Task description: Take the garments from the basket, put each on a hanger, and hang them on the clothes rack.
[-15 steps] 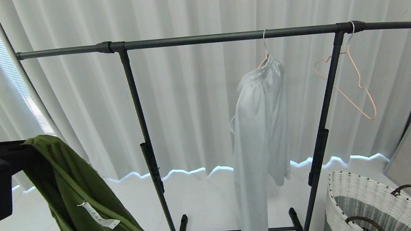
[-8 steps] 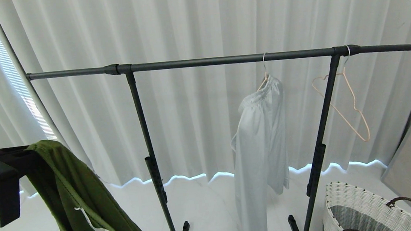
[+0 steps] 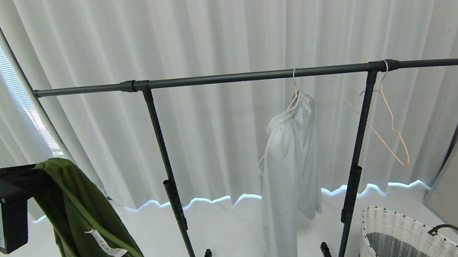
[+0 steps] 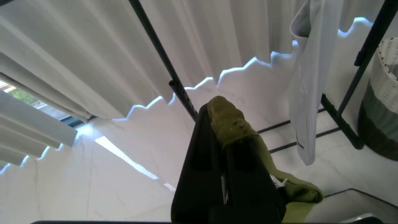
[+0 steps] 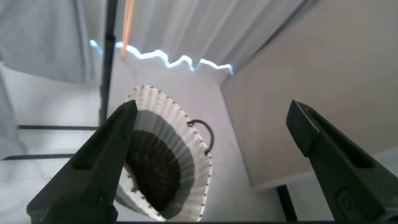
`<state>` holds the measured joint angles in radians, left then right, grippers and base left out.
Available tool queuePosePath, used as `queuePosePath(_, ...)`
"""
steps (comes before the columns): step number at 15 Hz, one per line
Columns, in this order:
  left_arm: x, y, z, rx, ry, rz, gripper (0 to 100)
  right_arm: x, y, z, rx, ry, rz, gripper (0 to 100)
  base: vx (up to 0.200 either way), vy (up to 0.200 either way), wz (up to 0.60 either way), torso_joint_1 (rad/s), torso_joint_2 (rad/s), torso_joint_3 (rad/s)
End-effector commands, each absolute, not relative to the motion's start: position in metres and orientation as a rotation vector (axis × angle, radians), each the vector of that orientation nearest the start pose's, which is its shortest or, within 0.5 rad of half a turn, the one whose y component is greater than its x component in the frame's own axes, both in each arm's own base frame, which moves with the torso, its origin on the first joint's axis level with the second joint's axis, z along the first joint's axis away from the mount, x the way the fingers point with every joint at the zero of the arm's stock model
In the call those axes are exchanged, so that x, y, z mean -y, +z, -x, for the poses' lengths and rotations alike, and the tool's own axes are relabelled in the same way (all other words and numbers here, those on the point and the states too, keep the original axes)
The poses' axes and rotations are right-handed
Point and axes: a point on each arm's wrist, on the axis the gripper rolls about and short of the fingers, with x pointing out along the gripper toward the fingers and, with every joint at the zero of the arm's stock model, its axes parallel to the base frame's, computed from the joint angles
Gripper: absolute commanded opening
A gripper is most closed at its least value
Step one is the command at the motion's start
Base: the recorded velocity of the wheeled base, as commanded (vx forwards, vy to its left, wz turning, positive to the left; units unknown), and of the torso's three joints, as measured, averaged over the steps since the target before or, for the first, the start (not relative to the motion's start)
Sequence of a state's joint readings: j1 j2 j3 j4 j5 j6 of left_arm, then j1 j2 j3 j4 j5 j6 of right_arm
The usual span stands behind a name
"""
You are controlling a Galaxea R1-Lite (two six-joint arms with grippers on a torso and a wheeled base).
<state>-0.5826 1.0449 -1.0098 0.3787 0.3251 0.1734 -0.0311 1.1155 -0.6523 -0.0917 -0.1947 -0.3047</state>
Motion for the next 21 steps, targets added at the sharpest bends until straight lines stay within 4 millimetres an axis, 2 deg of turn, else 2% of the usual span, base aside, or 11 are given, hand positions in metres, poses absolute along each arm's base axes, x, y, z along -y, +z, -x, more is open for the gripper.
queuePosePath(1,0.060,0.284,-0.104,-0.344,-0.286,-0.351,0,0.009,0.226,-0.156,-0.393,-0.130,0.317,100,0.000,0.000,0.00,0.000,0.00,0.000)
queuePosePath(3,0.060,0.284,-0.104,-0.336,-0.291,-0.377,0,0.009,0.231,-0.163,-0.436,-0.130,0.276,100,0.000,0.000,0.00,0.000,0.00,0.000)
queuePosePath(4,0.060,0.284,-0.103,-0.332,-0.295,-0.398,0,0.007,0.238,-0.165,-0.482,-0.123,0.197,100,0.000,0.000,0.00,0.000,0.00,0.000)
queuePosePath(6,0.061,0.283,-0.105,-0.330,-0.295,-0.399,0,0.004,0.253,-0.160,-0.563,-0.045,0.076,100,0.000,0.000,0.00,0.000,0.00,0.000)
queuePosePath(8,0.062,0.283,-0.107,-0.308,-0.293,-0.390,0,0.003,0.265,-0.155,-0.607,0.011,0.031,100,0.000,0.000,0.00,0.000,0.00,0.000)
queuePosePath(14,0.062,0.282,-0.106,-0.304,-0.297,-0.404,0,0.003,0.264,-0.156,-0.610,0.015,0.041,100,0.000,0.000,0.00,0.000,0.00,0.000)
queuePosePath(20,0.061,0.282,-0.106,-0.300,-0.301,-0.412,0,0.003,0.264,-0.156,-0.610,0.015,0.041,100,0.000,-0.200,0.00,0.003,0.00,0.001)
queuePosePath(21,0.062,0.281,-0.106,-0.302,-0.301,-0.413,0,0.003,0.264,-0.156,-0.610,0.015,0.041,100,0.000,0.000,0.00,0.000,0.00,0.000)
